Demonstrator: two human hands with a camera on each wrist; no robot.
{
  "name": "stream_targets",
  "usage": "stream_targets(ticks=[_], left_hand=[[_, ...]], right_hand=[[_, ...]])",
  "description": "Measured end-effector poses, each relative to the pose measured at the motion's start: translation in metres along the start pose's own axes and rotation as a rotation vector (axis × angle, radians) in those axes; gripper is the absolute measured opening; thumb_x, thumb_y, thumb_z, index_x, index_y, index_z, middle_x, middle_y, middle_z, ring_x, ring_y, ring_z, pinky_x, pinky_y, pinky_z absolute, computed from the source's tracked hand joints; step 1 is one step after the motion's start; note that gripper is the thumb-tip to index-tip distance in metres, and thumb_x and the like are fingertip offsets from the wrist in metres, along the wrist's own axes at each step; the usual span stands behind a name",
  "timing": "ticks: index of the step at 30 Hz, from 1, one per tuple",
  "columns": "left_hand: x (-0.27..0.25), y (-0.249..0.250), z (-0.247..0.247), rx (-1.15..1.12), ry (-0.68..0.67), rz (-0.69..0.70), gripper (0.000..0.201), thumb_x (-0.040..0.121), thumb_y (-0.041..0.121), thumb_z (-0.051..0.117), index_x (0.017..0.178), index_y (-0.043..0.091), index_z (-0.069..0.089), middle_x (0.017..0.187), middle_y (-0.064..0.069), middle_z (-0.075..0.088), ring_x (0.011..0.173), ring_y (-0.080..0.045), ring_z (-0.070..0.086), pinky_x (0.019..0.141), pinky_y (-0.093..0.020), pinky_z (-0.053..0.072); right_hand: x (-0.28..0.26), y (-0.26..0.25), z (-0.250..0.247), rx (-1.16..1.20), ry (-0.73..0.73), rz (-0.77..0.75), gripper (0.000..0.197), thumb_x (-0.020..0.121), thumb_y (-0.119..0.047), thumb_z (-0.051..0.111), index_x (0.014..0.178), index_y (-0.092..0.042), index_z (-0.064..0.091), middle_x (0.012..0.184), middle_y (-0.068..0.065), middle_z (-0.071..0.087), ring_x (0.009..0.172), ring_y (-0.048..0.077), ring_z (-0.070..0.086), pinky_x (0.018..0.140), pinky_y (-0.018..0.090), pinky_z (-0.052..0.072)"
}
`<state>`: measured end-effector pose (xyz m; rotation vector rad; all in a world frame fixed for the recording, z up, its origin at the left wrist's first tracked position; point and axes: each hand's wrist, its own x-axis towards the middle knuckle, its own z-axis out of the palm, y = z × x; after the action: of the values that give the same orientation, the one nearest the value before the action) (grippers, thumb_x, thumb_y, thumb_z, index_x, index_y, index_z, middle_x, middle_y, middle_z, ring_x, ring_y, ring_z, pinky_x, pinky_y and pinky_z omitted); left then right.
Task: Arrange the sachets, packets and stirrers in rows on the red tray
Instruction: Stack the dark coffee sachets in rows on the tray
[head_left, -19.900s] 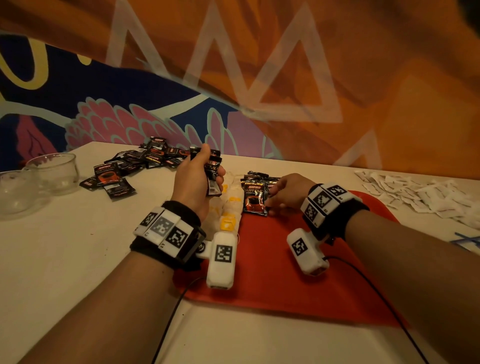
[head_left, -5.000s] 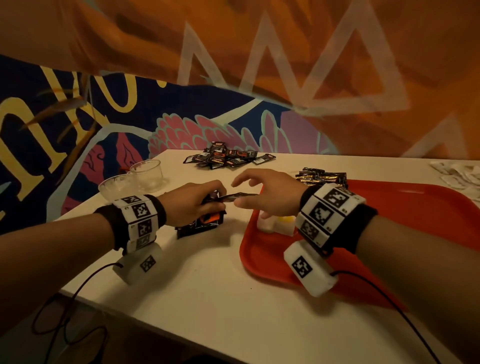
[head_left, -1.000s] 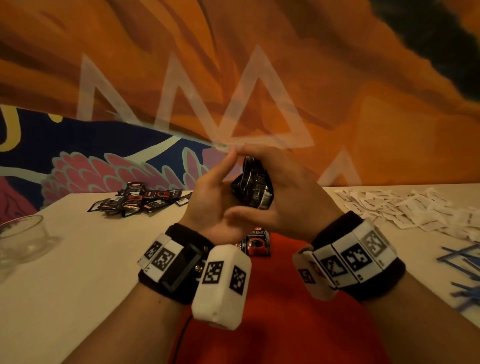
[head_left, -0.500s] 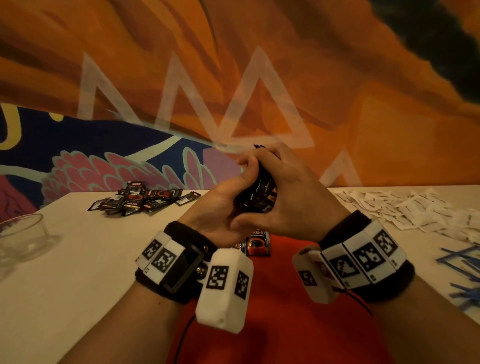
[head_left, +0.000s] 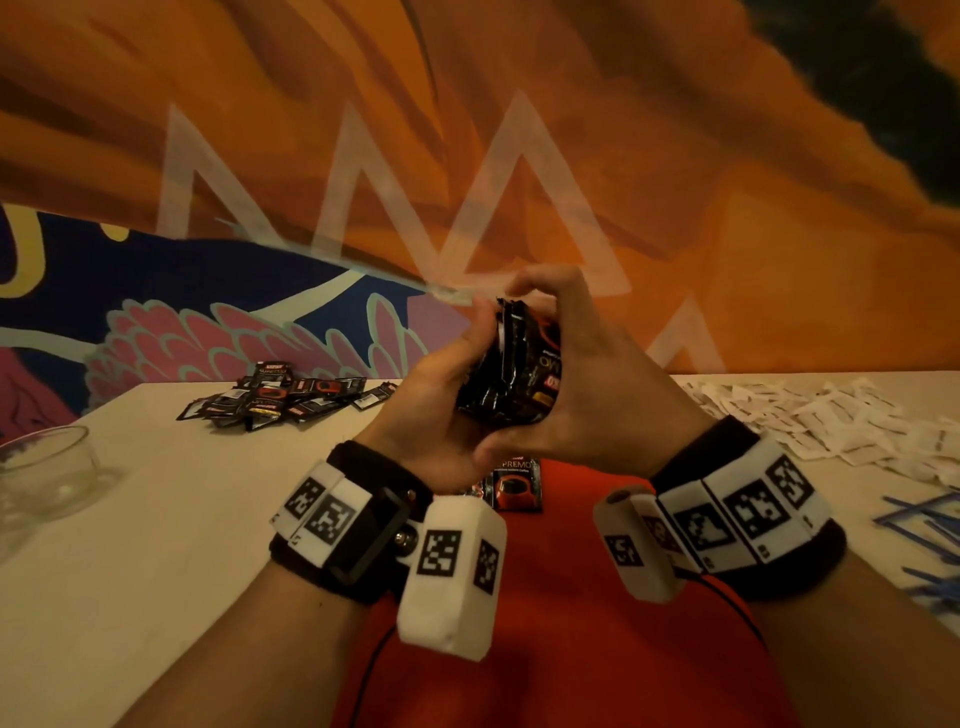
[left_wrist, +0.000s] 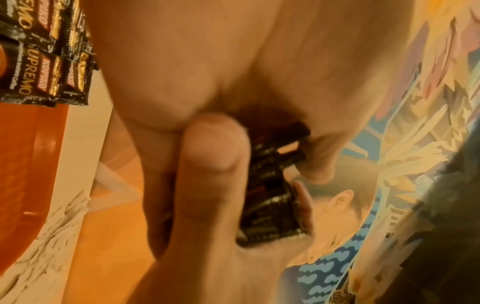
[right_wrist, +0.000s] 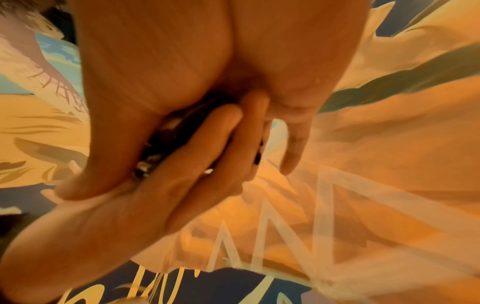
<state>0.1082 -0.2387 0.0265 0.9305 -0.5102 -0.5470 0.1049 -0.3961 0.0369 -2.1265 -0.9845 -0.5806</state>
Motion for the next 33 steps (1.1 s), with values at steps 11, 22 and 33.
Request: stream_targets(ticks=[11,22,33], left_hand=[[0.005,-0.004,0.006,0.015,0.117,0.046,0.050,0.095,0.039,0.052,0.136,0.011,0.053,0.112,-0.011,0.062,0.104,-0.023,0.063,0.089,-0.031,0.054],[0.004,0.000,0.011,-0.021,0.174,0.042,0.050,0.103,0.053,0.034,0.117,0.013,0.061,0.106,-0.011,0.064,0.093,-0.024,0.069,0.077,-0.034,0.059],[0.003,0.001,0.008,-0.037,0.198,0.066,0.038,0.102,0.039,0.039,0.116,0.013,0.062,0.098,-0.009,0.070,0.084,-0.023,0.072,0.070,-0.035,0.061]], right_hand=[[-0.001,-0.005,0.001,0.039,0.059,0.049,0.082,0.047,-0.054,0.091,0.094,-0.034,0.027,0.108,-0.005,0.059,0.098,0.006,0.061,0.077,0.024,0.055],[0.000,0.004,-0.003,-0.104,0.074,-0.118,0.054,0.060,-0.034,0.091,0.084,-0.015,0.046,0.086,-0.017,0.044,0.077,0.002,0.043,0.067,0.012,0.035],[0.000,0.008,-0.003,0.021,0.081,-0.072,0.046,0.067,-0.019,0.084,0.094,-0.017,0.046,0.089,-0.014,0.050,0.079,0.010,0.054,0.061,0.024,0.050]])
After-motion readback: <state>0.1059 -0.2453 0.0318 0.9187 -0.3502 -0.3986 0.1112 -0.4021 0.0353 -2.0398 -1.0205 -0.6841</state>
